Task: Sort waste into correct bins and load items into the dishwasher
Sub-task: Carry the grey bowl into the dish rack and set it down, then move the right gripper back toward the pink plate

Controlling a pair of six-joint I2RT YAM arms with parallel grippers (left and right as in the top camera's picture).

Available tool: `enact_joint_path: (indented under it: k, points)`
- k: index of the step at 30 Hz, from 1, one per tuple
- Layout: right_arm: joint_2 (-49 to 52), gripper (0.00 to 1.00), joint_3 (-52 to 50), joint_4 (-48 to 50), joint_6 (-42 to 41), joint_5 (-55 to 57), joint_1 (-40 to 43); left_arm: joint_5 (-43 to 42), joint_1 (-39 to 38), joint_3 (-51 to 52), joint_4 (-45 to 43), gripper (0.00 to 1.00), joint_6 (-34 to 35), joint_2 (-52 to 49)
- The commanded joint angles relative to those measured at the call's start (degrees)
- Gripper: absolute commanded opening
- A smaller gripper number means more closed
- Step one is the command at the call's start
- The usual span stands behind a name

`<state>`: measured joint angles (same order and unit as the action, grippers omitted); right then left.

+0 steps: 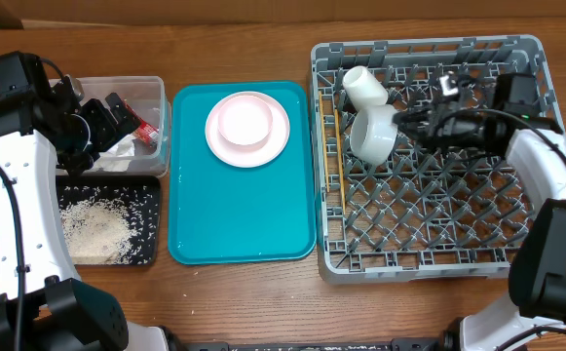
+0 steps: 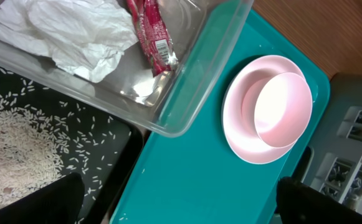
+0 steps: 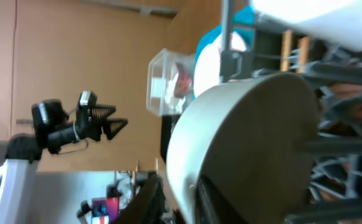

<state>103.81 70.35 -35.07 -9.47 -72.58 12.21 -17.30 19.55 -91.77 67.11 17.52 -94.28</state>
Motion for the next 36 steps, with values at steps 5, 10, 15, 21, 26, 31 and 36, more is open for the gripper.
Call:
enact_joint_path:
  k: [5, 10, 15, 21, 26, 31, 36]
  points:
    - [0.11, 0.4, 0.66, -1.44, -2.4, 0.68, 8.09, 0.17, -0.13, -0.96, -0.07, 1.0, -1.25, 1.29]
    - [-0.85, 0.4, 5.16, -7.78, -2.56, 6.95, 9.73, 0.17, -0.13, -0.96, -0.07, 1.0, -1.27, 1.29]
    - [-4.46, 0.39, 10.27, -13.57, -2.54, 18.69, 6.91, 0.17, -0.15, -0.96, -0.07, 1.0, -1.25, 1.29]
    - [-9.75, 0.39, 19.3, -18.45, -2.51, 37.68, -5.51, 0.15, -0.13, -0.96, -0.07, 1.0, -1.25, 1.29]
    - [-9.94, 0.4, 23.43, -16.41, -2.51, 51.69, -22.49, 0.17, -0.13, -0.96, -0.07, 1.0, -1.25, 1.29]
    - [-7.98, 0.47, 23.41, -11.3, -0.68, 70.66, -40.15, 0.17, -0.15, -0.96, -0.07, 1.0, -1.25, 1.29]
    - [-0.46, 0.56, 23.41, -5.05, 8.17, 82.05, -54.31, 0.17, -0.15, -0.96, -0.07, 1.0, -1.25, 1.29]
